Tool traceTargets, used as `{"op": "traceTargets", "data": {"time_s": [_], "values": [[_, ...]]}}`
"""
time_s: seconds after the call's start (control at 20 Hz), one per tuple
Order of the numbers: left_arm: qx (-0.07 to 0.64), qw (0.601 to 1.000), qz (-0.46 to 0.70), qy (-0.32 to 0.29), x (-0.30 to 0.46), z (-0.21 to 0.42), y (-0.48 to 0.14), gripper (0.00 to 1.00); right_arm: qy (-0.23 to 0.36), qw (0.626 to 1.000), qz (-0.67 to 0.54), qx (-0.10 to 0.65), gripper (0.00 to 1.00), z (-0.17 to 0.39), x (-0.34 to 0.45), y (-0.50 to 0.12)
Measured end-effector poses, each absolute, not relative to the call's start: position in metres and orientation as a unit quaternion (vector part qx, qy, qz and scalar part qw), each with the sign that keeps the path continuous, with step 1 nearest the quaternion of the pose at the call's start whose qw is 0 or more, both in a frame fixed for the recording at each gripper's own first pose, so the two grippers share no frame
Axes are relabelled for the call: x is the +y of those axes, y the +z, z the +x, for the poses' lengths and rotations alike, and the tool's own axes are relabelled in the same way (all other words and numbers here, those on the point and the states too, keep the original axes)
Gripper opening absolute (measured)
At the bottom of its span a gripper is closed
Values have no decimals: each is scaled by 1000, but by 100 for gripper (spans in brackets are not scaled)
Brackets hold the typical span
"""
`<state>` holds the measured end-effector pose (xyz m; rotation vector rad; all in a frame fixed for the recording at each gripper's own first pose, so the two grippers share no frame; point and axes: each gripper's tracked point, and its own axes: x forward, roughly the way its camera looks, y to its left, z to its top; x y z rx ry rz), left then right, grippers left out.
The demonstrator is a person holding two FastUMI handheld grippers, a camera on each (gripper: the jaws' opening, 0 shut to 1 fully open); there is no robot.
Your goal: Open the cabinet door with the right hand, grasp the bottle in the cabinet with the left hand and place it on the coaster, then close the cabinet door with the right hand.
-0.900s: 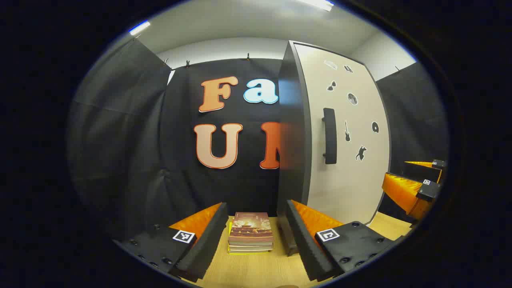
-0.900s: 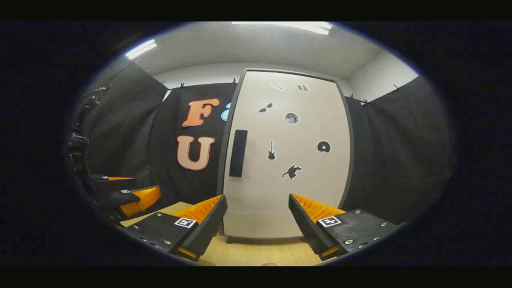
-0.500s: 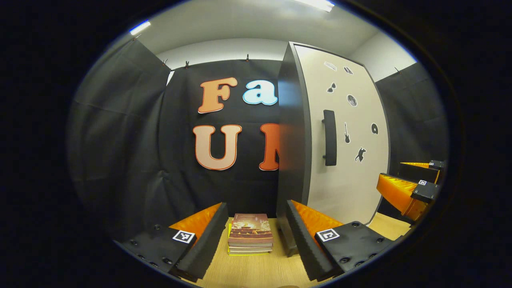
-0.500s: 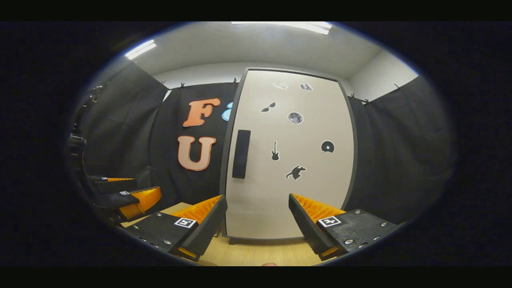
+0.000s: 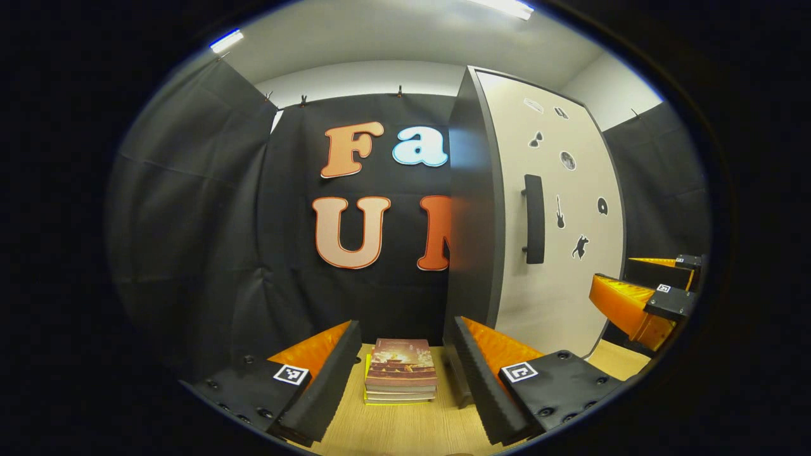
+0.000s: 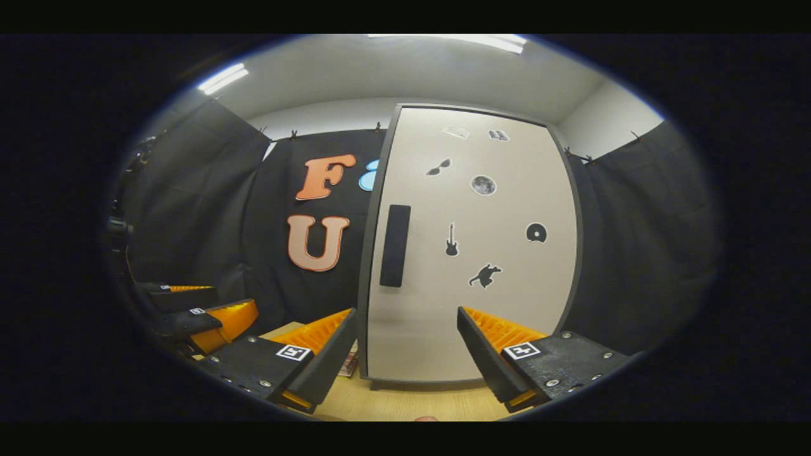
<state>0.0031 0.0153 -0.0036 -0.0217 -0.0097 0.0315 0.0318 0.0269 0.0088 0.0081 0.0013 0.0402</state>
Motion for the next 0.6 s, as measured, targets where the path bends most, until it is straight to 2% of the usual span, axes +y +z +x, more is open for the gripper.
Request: {"op": "traceTargets", "data": {"time_s": [0.25, 0.6], "values": [[-1, 1000, -13, 22, 25, 4, -9, 96, 26, 999, 17, -11, 94, 63, 40, 29], [12, 1000, -10, 27, 45, 12, -22, 94, 4, 1000, 10, -10, 93, 119, 50, 38]]}}
